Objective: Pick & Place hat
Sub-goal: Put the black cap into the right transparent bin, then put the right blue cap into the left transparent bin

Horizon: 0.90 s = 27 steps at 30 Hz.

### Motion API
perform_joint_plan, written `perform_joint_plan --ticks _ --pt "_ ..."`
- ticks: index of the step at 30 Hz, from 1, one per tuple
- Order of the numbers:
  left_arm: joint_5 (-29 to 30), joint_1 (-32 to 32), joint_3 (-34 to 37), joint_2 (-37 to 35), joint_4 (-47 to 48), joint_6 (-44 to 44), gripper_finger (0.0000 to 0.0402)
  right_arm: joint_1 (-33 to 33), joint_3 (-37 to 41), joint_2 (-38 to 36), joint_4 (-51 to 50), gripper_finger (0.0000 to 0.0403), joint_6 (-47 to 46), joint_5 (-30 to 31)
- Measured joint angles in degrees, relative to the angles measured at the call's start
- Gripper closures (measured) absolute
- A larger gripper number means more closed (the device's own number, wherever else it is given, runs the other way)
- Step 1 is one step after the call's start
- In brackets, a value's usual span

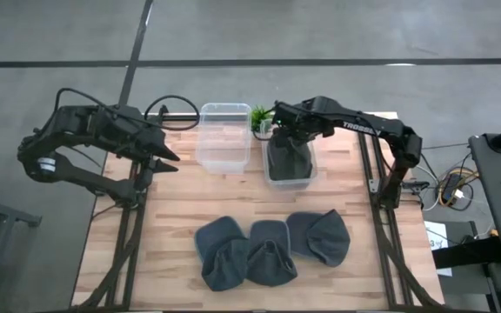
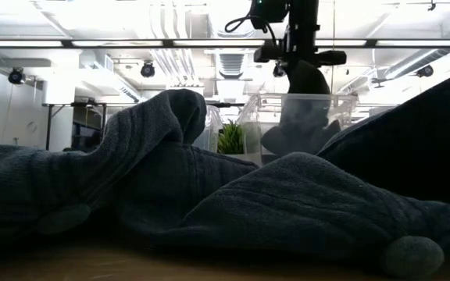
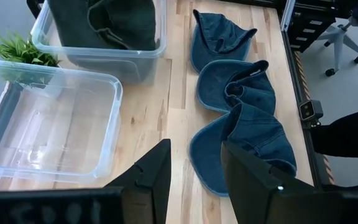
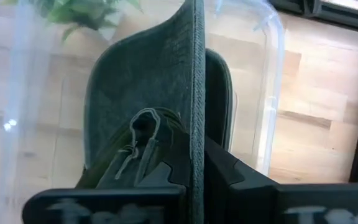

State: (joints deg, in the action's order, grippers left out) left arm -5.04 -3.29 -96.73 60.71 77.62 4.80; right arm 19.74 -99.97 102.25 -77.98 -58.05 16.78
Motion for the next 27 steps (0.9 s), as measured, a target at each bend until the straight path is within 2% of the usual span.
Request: perform_joint_plan --ticks 3,6,14,18,23,27 --pt "0.0 0.0 0.0 0.0 0.0 0.1 0.0268 0.0 0.5 0.4 -0.2 0.0385 0.5 -0.4" --pt "0.0 0.0 0.0 0.1 0.0 -0.1 0.0268 0.0 0.7 0.4 -0.1 0.036 1.3 -0.4" --pt "0.0 0.0 0.0 1.6 -0.2 0.1 0.0268 -1.3 0.6 -1.2 -0.1 0.0239 5.7 -2.2" --pt "0.0 0.0 0.4 2.7 -0.3 1.2 0.0268 -3.4 0.4 -3.0 -0.5 0.0196 8.6 -4.0" --pt "0.0 0.0 0.5 4.5 1.0 3.8 0.0268 -8.2 0.2 -7.2 -0.9 0.0178 13.8 -9.9" --pt "0.0 0.0 0.5 5.4 1.5 2.9 0.0268 -13.5 0.2 -11.3 -1.2 0.0179 14.2 -10.9"
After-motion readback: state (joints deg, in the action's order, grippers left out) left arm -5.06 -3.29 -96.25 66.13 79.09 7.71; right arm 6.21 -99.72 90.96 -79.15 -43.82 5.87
